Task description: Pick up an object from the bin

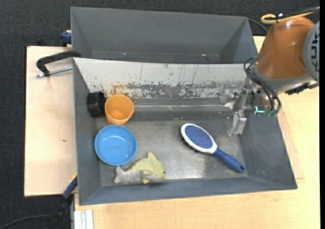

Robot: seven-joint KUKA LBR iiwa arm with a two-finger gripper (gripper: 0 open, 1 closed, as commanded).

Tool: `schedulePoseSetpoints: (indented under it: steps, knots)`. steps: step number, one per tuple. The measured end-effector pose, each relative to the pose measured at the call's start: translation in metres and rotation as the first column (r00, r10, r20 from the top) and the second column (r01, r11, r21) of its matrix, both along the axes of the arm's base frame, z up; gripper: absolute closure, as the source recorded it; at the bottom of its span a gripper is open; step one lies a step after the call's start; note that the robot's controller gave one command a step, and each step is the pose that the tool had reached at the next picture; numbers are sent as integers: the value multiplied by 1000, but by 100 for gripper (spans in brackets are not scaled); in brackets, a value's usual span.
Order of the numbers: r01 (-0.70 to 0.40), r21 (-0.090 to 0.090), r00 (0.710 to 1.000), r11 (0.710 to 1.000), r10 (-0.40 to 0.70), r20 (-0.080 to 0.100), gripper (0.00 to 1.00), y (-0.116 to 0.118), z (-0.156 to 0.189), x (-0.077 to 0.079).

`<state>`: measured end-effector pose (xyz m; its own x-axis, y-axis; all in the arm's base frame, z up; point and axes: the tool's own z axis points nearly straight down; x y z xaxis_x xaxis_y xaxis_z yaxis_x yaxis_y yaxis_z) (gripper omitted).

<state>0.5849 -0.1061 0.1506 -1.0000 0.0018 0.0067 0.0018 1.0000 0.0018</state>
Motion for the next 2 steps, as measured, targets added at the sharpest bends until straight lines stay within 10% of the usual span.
schedulePoseSetpoints:
  steps: [1,2]
  knots:
    - [60,3,998,998,-60,-5,0,56,-75,-63]
    - [62,-1,998,998,-62,7,100,52,-70,-59]
